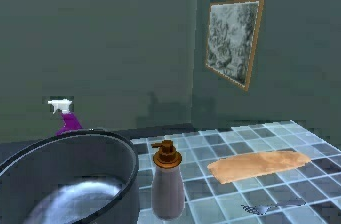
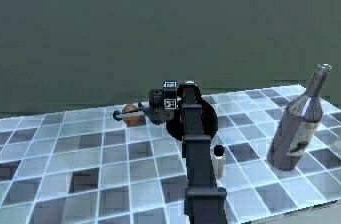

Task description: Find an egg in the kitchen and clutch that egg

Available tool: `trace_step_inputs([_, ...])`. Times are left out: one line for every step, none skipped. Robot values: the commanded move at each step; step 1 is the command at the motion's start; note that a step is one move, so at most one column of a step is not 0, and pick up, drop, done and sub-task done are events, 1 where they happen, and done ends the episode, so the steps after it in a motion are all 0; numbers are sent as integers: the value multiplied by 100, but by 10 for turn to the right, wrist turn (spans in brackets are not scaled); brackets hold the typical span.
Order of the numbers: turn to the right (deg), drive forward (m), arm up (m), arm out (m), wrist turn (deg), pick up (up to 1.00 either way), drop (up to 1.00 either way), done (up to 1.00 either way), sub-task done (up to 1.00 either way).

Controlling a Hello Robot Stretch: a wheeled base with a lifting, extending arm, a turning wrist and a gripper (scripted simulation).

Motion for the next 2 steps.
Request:
trace_step_inputs([0, 0, 10, 0, 0, 0, 0, 0, 0])
trace_step_inputs([0, 0, 0, 0, 0, 0, 0, 100, 0])
